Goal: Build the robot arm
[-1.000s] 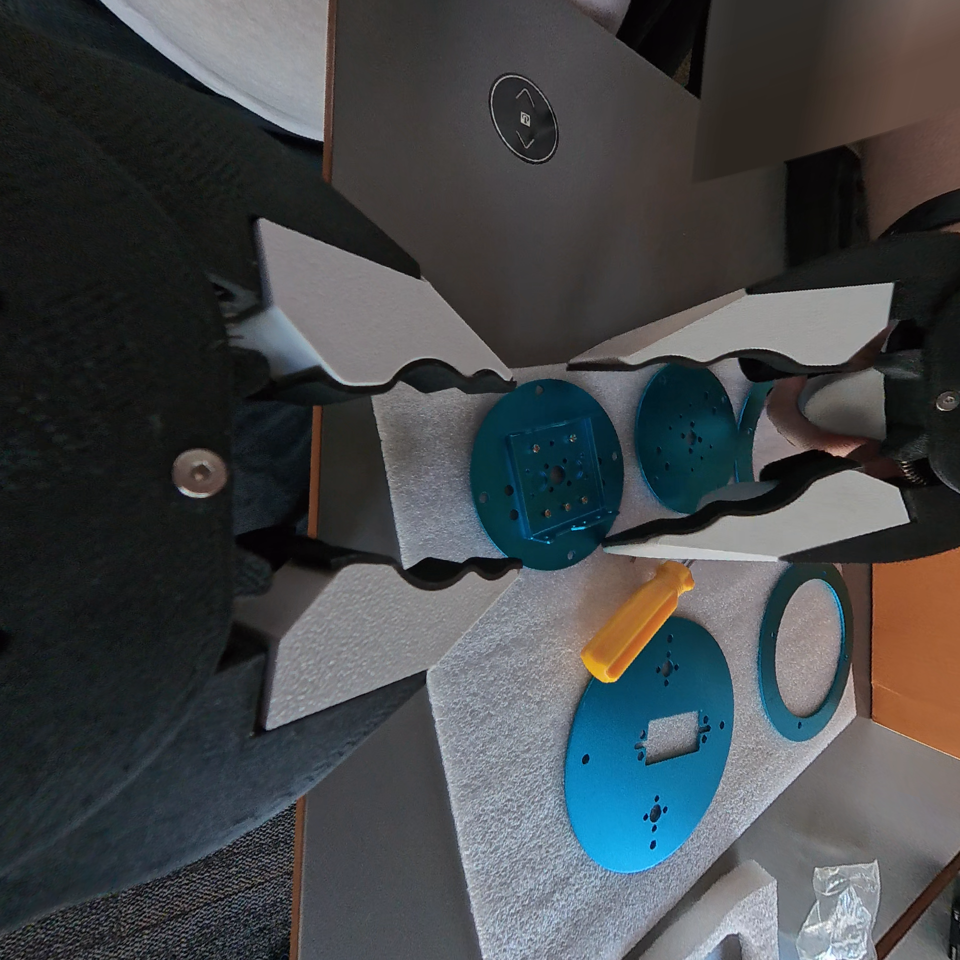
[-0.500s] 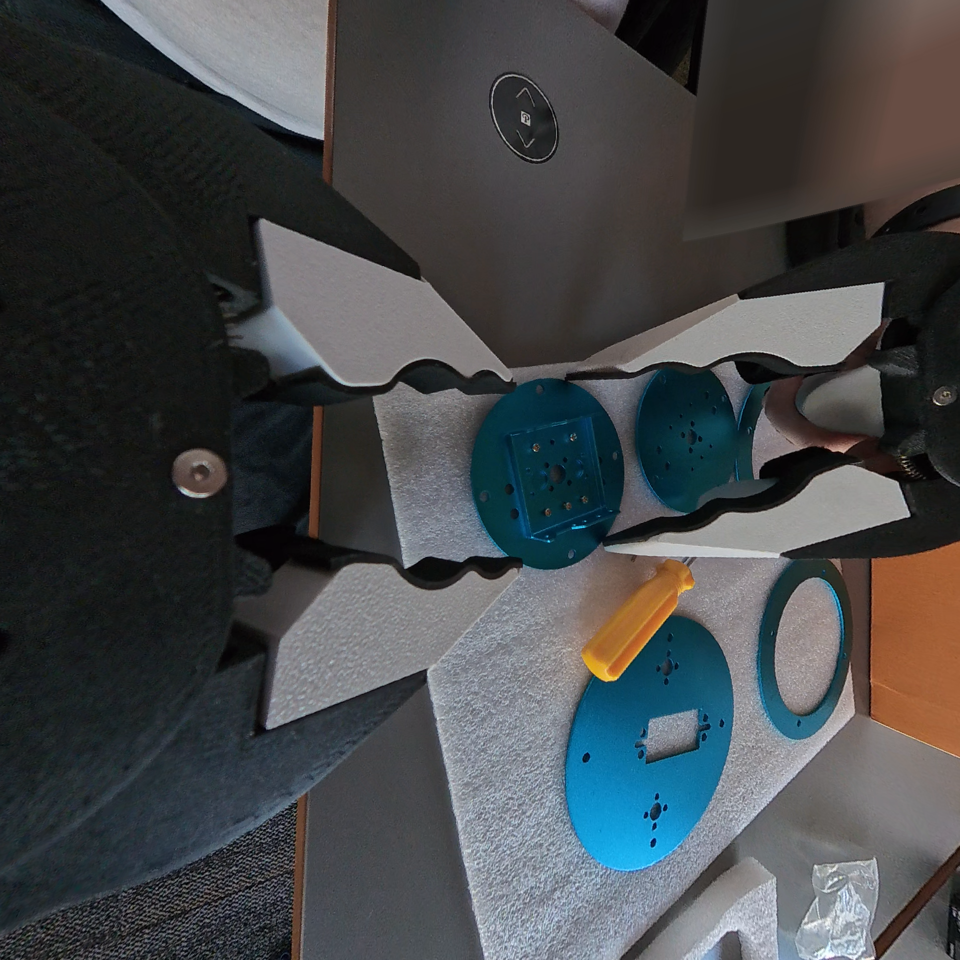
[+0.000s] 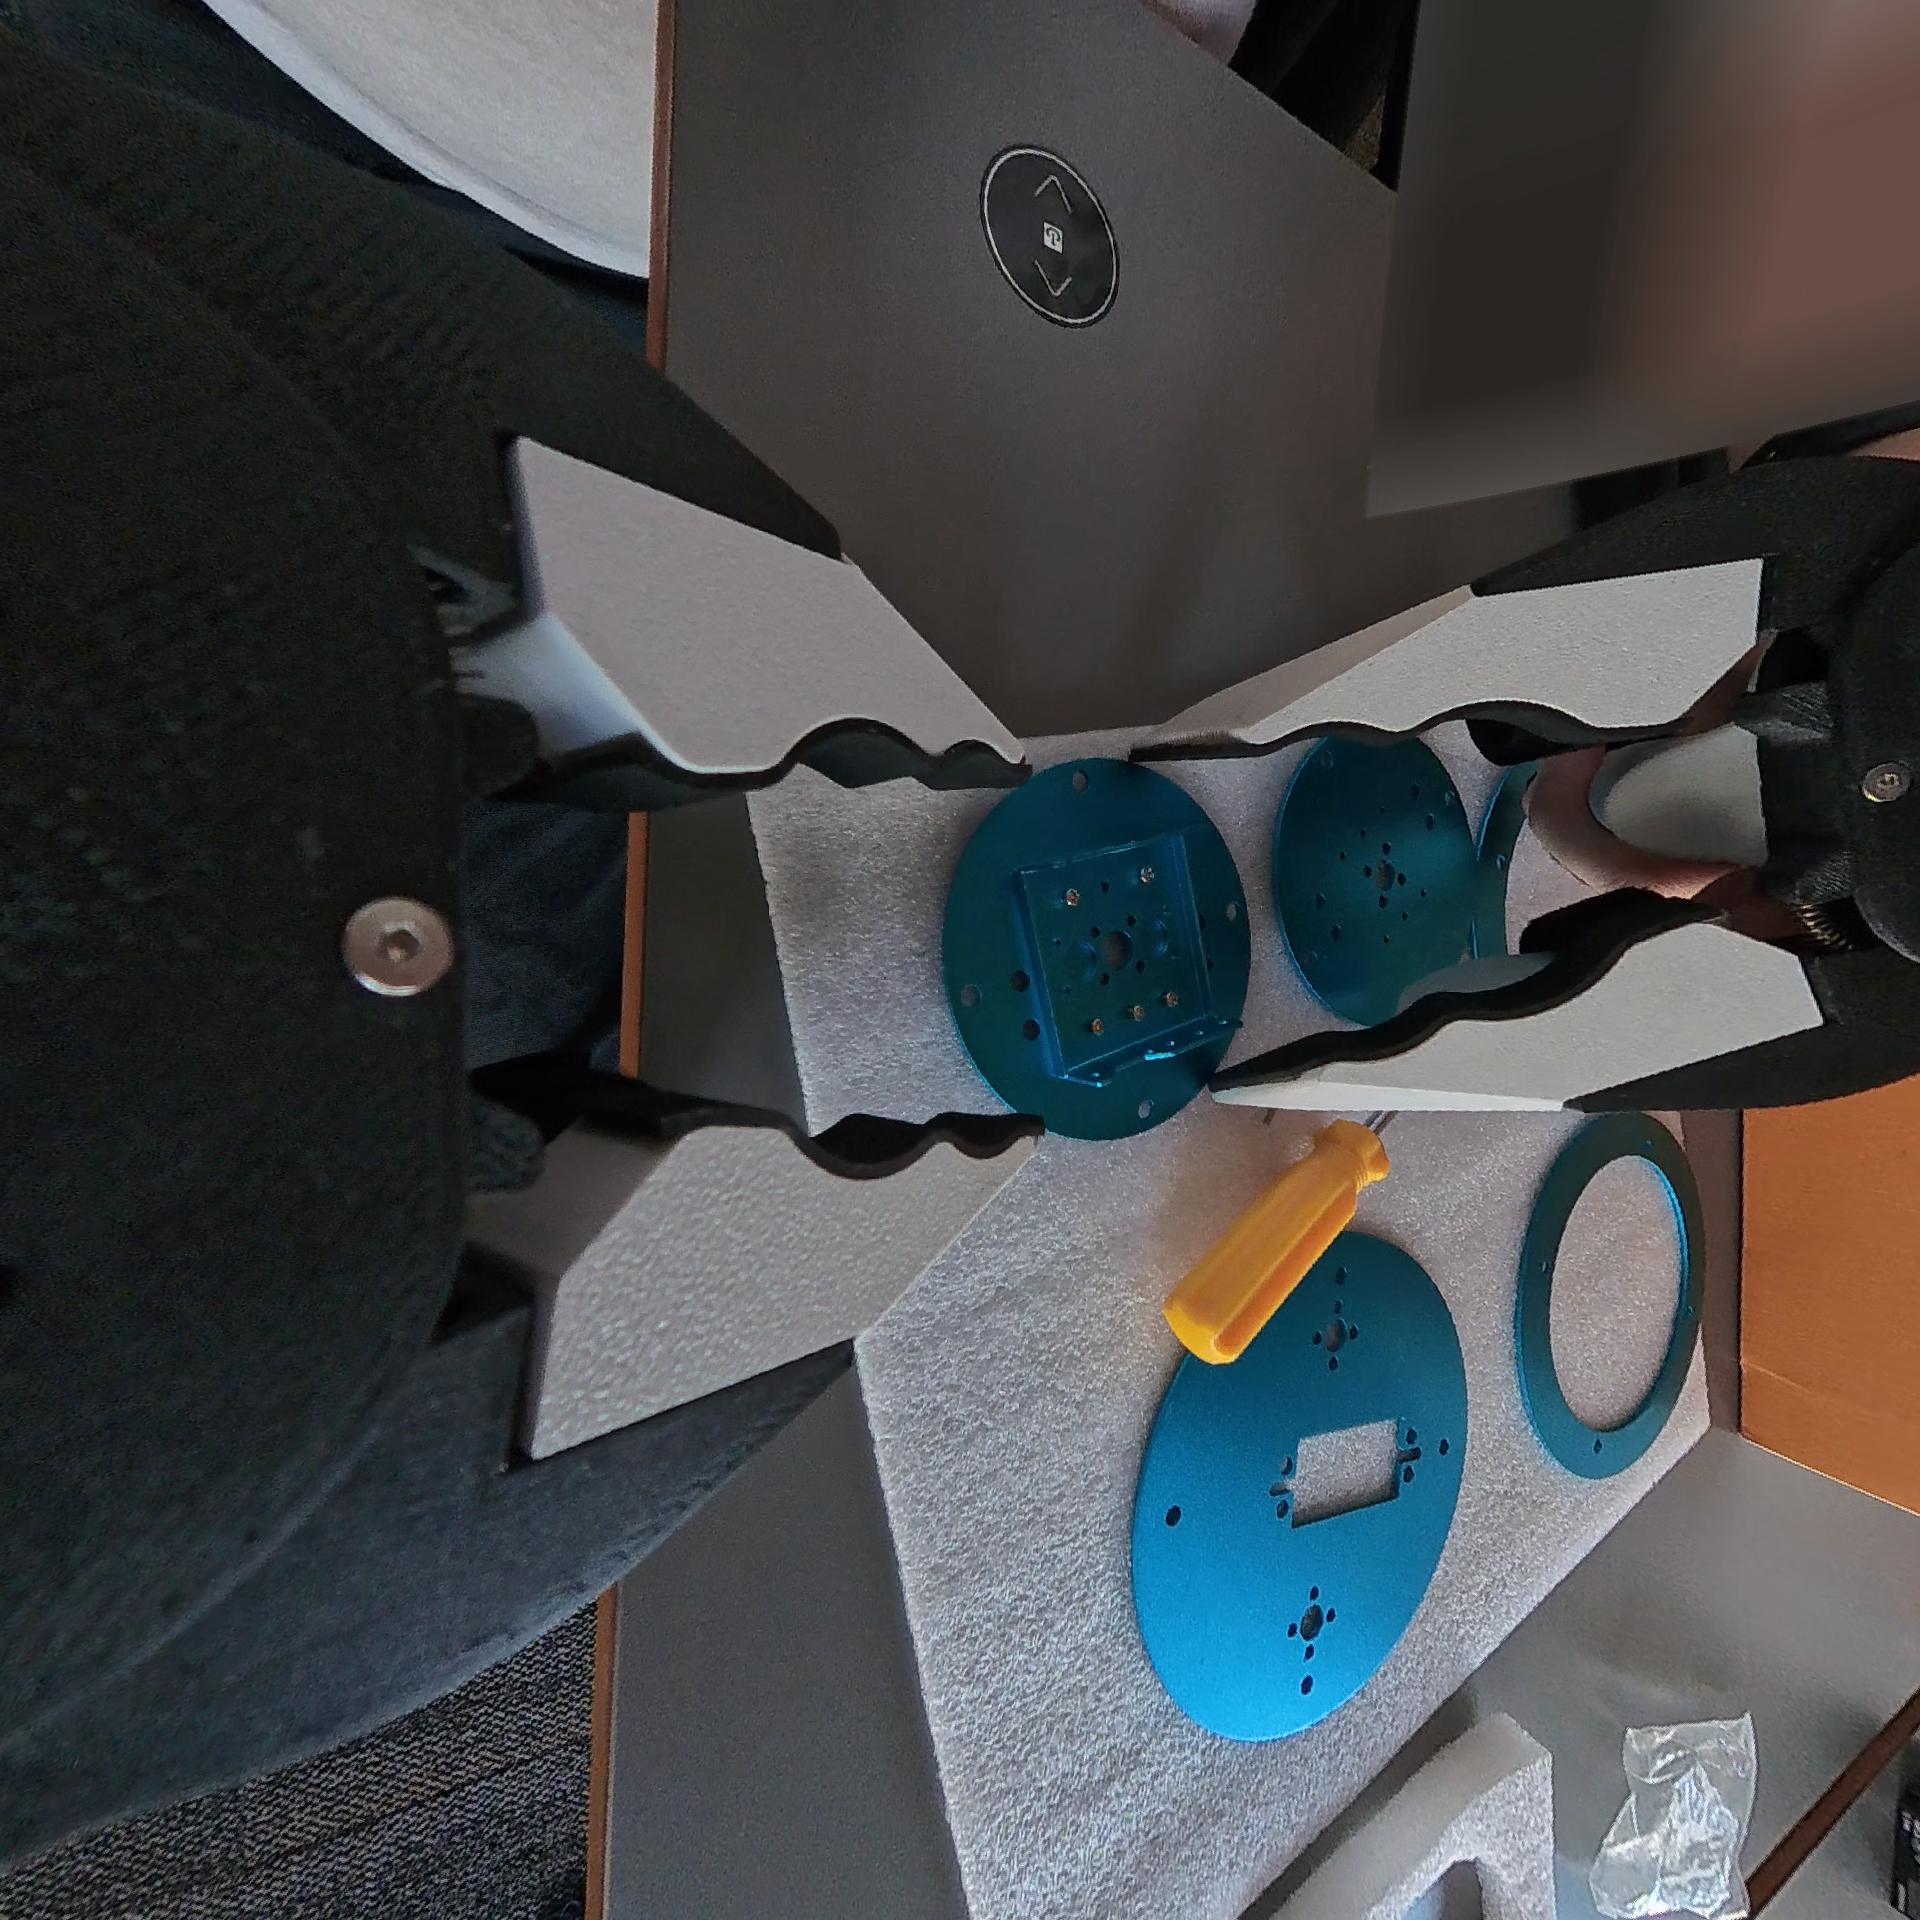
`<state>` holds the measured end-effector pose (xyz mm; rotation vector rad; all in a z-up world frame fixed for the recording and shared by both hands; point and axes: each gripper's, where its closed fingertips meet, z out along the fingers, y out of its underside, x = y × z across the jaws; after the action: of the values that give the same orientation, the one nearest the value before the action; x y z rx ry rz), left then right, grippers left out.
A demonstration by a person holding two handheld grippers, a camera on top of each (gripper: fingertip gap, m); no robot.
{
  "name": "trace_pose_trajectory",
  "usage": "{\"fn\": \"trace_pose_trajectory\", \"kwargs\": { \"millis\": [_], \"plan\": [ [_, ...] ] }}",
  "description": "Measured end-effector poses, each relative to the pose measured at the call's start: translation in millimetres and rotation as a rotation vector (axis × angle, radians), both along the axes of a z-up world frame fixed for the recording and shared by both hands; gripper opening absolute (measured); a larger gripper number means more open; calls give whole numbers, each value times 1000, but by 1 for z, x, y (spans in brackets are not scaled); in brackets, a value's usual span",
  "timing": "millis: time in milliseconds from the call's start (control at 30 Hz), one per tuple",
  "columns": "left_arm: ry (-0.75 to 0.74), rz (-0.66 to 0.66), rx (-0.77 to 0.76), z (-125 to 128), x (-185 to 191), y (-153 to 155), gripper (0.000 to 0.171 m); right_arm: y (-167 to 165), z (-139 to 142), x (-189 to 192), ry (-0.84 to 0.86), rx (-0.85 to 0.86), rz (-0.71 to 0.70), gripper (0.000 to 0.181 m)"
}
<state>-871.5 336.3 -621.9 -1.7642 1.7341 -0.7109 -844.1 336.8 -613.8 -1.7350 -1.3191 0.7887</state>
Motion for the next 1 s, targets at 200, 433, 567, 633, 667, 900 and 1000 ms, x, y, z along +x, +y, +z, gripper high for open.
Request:
{"fn": "trace_pose_trajectory", "kwargs": {
  "millis": [200, 433, 567, 633, 667, 900, 1000],
  "plan": [
    [0, -1, 7, 0, 0, 0, 72, -1, 0, 0, 2, 0, 0, 63],
    [4, -1, 8, 0, 0, 0, 71, -1, 1, 0, 6, 1, 1, 62],
    [5, 1, 6, -1, 0, 0, 72, -1, 1, 0, 9, 2, 0, 62],
    [2, 9, 5, 0, -1, 1, 75, -2, 1, 0, 15, 2, 0, 63],
    [-2, 15, 6, 2, -2, 2, 76, -2, 2, 0, 20, 2, 1, 64],
    [-63, 148, -4, 36, -37, 21, 65, -2, 27, 8, 153, 32, -30, 65],
    [49, 239, 28, 31, -65, 35, 59, 1, 31, 14, 170, 48, -49, 63]
  ]
}}
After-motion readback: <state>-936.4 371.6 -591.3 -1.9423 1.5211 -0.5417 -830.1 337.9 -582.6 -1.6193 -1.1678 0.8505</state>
